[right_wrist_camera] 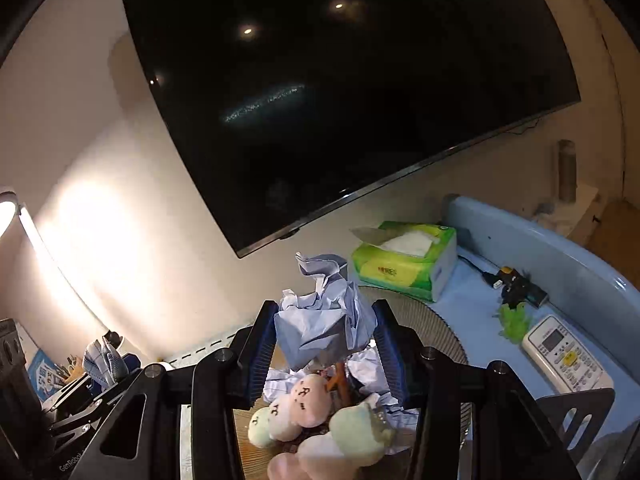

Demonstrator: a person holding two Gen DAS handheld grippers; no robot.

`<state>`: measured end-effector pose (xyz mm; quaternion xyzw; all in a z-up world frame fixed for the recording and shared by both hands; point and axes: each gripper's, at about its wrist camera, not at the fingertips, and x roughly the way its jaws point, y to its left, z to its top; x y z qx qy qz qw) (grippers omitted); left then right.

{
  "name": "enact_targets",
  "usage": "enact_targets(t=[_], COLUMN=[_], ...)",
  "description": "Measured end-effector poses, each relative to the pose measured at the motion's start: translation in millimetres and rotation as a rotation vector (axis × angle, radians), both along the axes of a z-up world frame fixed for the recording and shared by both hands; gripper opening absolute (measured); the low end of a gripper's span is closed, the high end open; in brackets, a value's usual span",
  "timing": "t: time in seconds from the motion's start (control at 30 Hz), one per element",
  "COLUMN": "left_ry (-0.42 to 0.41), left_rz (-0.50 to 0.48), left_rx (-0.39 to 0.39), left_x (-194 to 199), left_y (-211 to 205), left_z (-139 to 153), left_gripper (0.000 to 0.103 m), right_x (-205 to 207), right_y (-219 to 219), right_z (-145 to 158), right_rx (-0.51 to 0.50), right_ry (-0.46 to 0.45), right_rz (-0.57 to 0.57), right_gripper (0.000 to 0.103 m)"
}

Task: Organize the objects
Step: 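Carry the bow and paper ball to the amber bowl and open both tools, then move both tools back from the bowl toward the desk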

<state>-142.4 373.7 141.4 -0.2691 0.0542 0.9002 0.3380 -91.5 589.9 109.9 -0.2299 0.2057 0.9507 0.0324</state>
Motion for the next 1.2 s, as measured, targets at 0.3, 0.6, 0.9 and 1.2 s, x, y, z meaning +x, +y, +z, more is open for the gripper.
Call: enact_targets(t=[0.3, 0.6, 0.9, 1.2], left_ry=[-0.036, -0.17, -0.144, -0.12], left_rz=[-0.036, -0.05, 0.015, 0.17], left_rx=[-0.034, -0.077, -0.042, -0.042], left_x=[-6.4, -26.9, -17.8, -9.9], left_y=[23.7, 27.9, -7.8, -86.9], left_z=[-24.0, -51.8, -31.6, -4.7], left_gripper=[0.041, 0.103, 0.103, 0.103], right_x=[-16.4, -41.2, -32.2, -12.1], right_y=[12.3, 15.6, -5.7, -72.3], right_z=[-16.6, -44.6, -15.9, 21.3], right_rx=[-0.001, -0.132, -0.182, -0.142], right_ry=[-0.067, -0.159, -0.077, -0.031], right_rz=[-0.005, -0.037, -0.017, 0.076], right_gripper=[0.047, 0.103, 0.103, 0.103])
